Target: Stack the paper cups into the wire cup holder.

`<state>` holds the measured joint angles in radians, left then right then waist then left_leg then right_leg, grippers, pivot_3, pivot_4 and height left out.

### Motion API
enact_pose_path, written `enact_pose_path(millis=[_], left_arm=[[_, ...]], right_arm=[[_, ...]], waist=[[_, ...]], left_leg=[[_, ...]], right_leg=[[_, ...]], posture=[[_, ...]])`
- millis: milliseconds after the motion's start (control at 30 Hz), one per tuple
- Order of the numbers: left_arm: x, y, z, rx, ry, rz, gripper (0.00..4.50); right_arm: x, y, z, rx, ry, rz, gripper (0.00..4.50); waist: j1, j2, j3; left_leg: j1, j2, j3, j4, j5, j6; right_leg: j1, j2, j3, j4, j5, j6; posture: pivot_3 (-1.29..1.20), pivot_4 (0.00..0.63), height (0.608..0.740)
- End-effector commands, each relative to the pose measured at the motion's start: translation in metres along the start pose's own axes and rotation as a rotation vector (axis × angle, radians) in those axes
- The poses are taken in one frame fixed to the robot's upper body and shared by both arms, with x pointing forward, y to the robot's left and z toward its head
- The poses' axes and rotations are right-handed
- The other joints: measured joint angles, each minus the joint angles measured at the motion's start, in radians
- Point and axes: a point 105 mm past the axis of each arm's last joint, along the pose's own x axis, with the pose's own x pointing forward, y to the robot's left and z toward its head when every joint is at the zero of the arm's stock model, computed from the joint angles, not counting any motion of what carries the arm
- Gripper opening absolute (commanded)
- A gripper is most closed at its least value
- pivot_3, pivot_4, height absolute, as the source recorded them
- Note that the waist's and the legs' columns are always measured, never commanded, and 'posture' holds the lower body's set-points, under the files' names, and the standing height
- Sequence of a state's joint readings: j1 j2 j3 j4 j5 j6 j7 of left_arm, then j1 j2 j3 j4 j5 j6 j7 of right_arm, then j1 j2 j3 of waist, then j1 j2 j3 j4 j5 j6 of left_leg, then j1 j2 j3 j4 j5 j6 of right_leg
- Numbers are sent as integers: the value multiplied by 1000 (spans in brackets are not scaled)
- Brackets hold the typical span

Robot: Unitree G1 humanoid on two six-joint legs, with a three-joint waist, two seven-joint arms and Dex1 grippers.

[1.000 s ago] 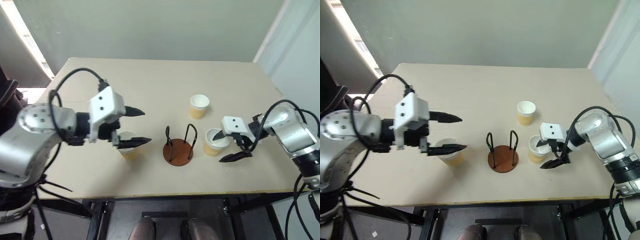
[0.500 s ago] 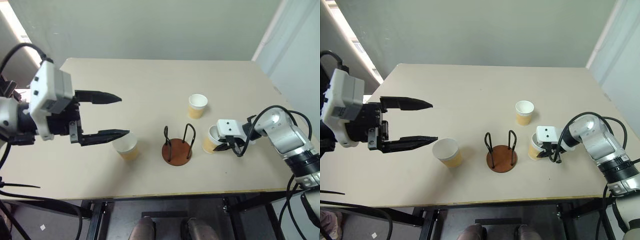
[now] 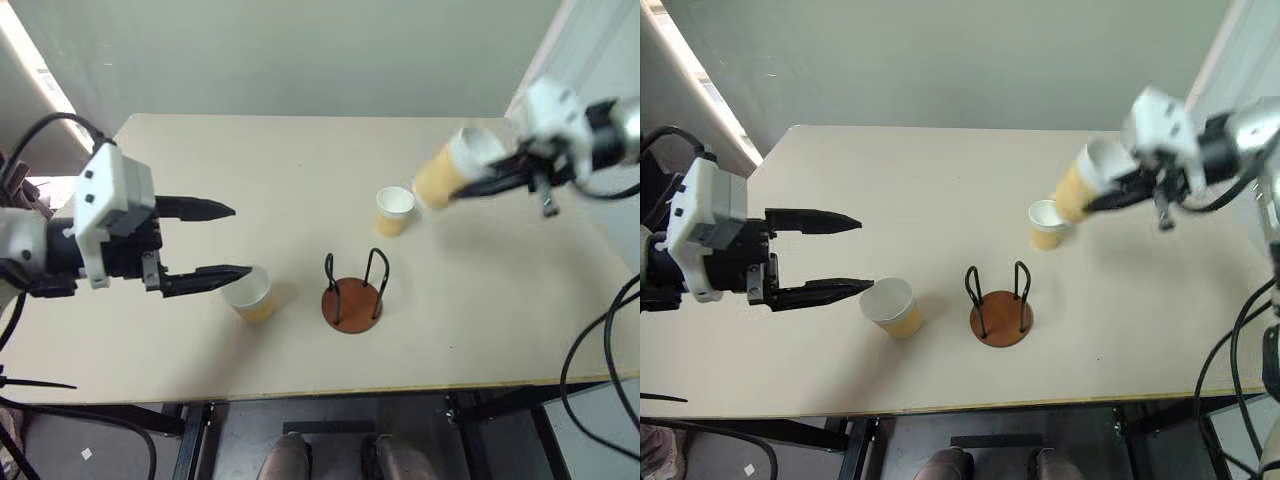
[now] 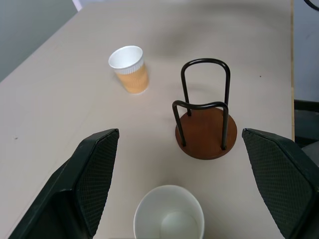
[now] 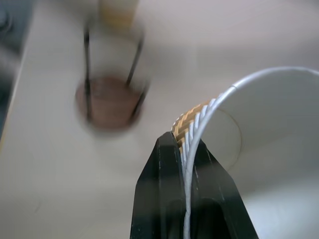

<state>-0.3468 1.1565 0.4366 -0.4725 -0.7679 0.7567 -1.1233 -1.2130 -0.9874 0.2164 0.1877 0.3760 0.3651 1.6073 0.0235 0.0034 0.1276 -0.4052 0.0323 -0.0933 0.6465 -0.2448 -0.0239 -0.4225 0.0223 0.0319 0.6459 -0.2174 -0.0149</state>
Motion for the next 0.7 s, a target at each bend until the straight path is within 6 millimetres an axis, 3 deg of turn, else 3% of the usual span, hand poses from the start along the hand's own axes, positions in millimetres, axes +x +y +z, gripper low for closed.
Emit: enact_pose_path(millis=[33,100,233,700], left_arm=[[0,4,5,44,-4,20,4258],[1,4,4,47,1,17,4258],[3,3,1,45,14,15,4258],[7,-6,-1,24,16,15,4258]], right_arm=[[19,18,34,-54,-169,161,16],[36,27,36,-78,-167,230,16],[59,31,15,-92,-87,269,16],[93,42,3,-123,-71,364,16]], waist=[[-1,0,0],[-6,0,0],[-7,0,0],[-12,0,0]], left_leg=[[0,0,0,0,0,-1],[0,1,0,0,2,-4],[0,5,-1,0,3,-5],[0,5,-1,0,2,-5]], right_leg=[[0,1,0,0,0,0],[0,2,0,0,-1,0],[0,4,-1,1,-1,0],[-1,4,-1,3,0,-2]], posture=[[0,150,740],[0,150,740],[0,150,740],[0,150,740]])
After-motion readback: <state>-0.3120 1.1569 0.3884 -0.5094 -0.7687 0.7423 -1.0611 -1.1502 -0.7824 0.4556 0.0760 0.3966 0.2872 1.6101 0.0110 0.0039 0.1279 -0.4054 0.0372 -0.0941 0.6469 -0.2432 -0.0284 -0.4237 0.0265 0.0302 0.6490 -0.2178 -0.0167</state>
